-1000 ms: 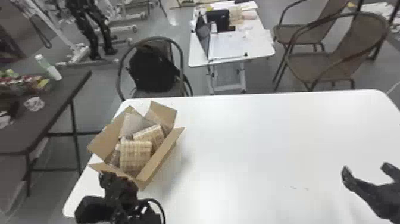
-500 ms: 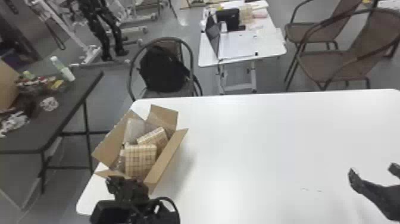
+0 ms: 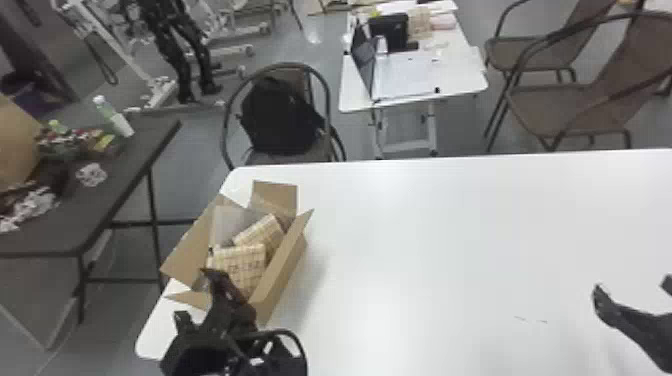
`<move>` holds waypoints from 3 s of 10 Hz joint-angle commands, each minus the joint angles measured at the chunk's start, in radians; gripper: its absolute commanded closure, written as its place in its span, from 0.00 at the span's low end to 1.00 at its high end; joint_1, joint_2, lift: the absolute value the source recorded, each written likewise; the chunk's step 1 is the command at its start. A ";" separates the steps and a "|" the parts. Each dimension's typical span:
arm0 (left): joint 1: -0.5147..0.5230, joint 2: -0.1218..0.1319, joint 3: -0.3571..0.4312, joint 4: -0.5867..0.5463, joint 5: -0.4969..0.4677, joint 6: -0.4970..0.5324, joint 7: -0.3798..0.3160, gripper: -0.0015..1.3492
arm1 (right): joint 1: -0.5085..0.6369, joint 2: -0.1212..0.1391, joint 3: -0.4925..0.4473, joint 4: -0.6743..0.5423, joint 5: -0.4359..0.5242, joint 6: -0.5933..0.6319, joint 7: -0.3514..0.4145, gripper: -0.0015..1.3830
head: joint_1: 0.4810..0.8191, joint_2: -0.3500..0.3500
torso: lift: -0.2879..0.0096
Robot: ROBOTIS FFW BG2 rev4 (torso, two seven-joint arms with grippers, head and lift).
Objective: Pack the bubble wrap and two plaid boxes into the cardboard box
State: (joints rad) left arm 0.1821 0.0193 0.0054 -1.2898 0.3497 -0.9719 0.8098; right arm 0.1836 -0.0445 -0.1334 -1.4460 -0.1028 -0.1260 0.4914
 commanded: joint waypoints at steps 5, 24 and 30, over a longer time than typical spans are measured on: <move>0.209 0.010 -0.018 -0.356 -0.281 0.305 -0.405 0.08 | 0.089 0.037 0.017 -0.228 0.028 0.037 -0.076 0.13 | 0.63 0.73 | 0.84; 0.525 0.077 -0.087 -0.582 -0.230 0.585 -0.463 0.09 | 0.386 0.025 0.057 -0.491 0.066 0.183 -0.111 0.13 | 0.63 0.69 | 0.84; 0.522 0.077 -0.082 -0.582 -0.236 0.582 -0.463 0.09 | 0.379 0.025 0.057 -0.488 0.068 0.183 -0.111 0.13 | 0.63 0.69 | 0.84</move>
